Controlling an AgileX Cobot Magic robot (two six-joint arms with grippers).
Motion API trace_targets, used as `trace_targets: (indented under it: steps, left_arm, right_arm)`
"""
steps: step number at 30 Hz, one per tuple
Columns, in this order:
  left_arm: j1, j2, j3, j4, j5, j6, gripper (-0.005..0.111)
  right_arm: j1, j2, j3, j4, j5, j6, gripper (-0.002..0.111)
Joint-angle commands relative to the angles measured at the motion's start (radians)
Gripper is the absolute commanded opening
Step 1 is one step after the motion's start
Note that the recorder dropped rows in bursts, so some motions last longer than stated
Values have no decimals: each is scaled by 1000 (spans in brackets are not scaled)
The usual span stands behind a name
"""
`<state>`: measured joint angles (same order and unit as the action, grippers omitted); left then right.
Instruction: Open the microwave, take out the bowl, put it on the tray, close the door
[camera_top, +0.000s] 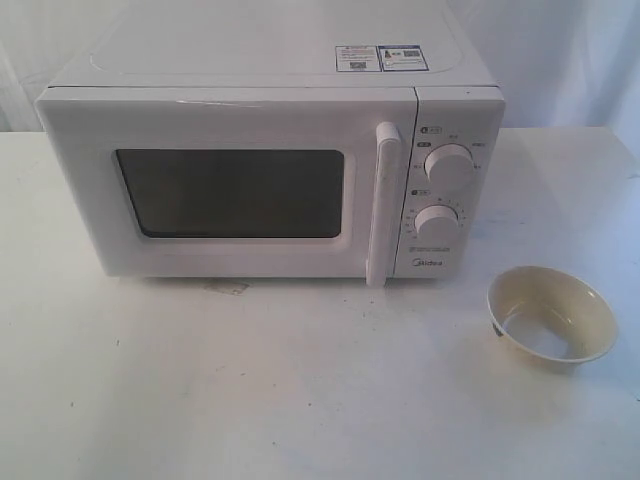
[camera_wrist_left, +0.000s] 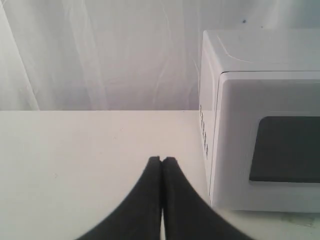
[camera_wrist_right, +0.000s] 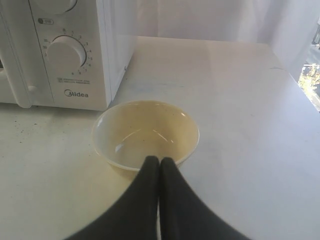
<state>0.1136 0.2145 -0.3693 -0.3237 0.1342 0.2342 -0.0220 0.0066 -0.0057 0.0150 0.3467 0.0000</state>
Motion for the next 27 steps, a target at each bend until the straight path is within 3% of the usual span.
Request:
trace_targets:
  steps: [1, 14, 24, 27]
  left_arm:
    - [3, -4, 54, -22, -37, 2, 0]
    - [3, -114, 369, 174, -104, -140, 0]
    - [3, -215, 369, 178, 86, -211, 0]
    - [3, -215, 369, 178, 86, -227, 0]
  right_arm:
    - [-7, -7, 6, -9, 0, 0, 0]
    - [-7, -7, 6, -9, 0, 0, 0]
    - [-7, -7, 6, -9, 0, 0, 0]
    - [-7, -7, 6, -9, 0, 0, 0]
